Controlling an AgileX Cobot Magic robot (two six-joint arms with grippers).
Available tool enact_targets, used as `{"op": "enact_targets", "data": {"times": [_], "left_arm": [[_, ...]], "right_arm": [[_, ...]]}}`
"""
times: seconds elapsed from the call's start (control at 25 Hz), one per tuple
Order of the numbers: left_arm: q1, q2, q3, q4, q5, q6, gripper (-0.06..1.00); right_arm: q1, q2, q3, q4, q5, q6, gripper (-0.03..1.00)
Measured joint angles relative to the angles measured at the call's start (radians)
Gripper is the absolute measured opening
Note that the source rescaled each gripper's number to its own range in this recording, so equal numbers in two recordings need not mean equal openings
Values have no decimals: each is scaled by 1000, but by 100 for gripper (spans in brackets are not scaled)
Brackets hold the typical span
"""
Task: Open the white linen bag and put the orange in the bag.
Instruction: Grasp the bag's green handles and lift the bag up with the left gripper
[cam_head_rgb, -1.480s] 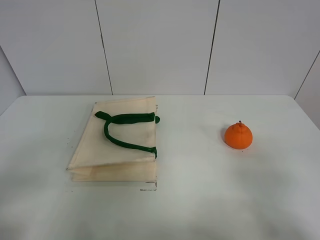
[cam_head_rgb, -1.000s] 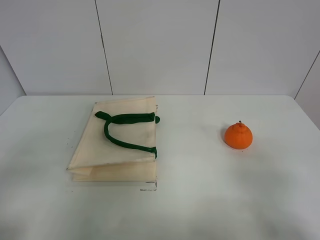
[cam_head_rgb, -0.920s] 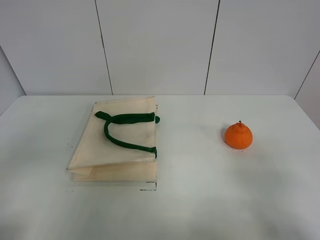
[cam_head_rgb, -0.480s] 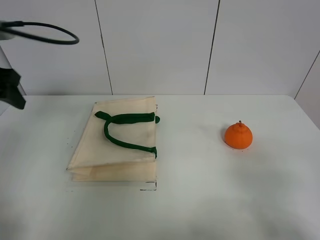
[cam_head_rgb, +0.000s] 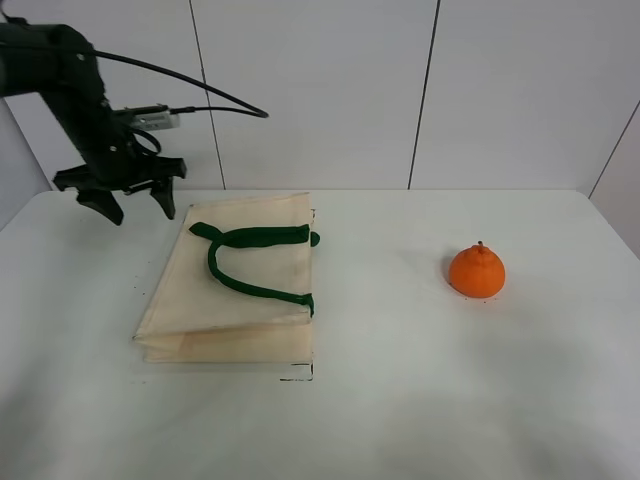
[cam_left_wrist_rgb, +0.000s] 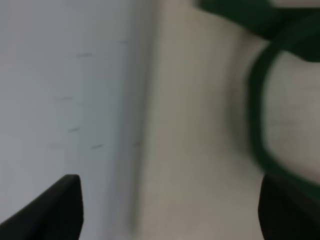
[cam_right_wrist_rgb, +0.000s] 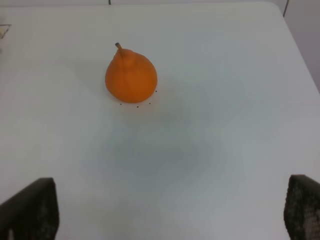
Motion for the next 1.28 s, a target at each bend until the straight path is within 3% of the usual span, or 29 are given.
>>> {"op": "enact_targets", "data": {"times": [0.28, 0.56, 0.84, 0.92, 0.96, 1.0, 1.08, 1.12, 1.2, 1.28], "left_arm": [[-116, 144, -36, -7, -65, -64, 100], [-126, 236, -40, -1, -180, -95, 100], [-126, 298, -43, 2, -197, -96, 96], [-126, 299, -43, 5, -196, -97, 86], [-126, 299, -43, 6, -193, -97, 74], [-126, 299, -43, 7, -185, -98, 61], [-126, 299, -43, 16, -174, -98, 21], [-126, 299, -45, 17, -162, -98, 9], [-126, 292, -51, 20, -146, -99, 0], [-126, 272, -71, 20, -108, -99, 0]], "right_arm": [[0, 0, 0, 0, 0, 0, 100], [0, 0, 0, 0, 0, 0, 100], [0, 0, 0, 0, 0, 0, 100], [0, 0, 0, 0, 0, 0, 100], [0, 0, 0, 0, 0, 0, 100], [0, 0, 0, 0, 0, 0, 100], [0, 0, 0, 0, 0, 0, 100], [0, 0, 0, 0, 0, 0, 100], [0, 0, 0, 0, 0, 0, 100], [0, 0, 0, 0, 0, 0, 100]]}}
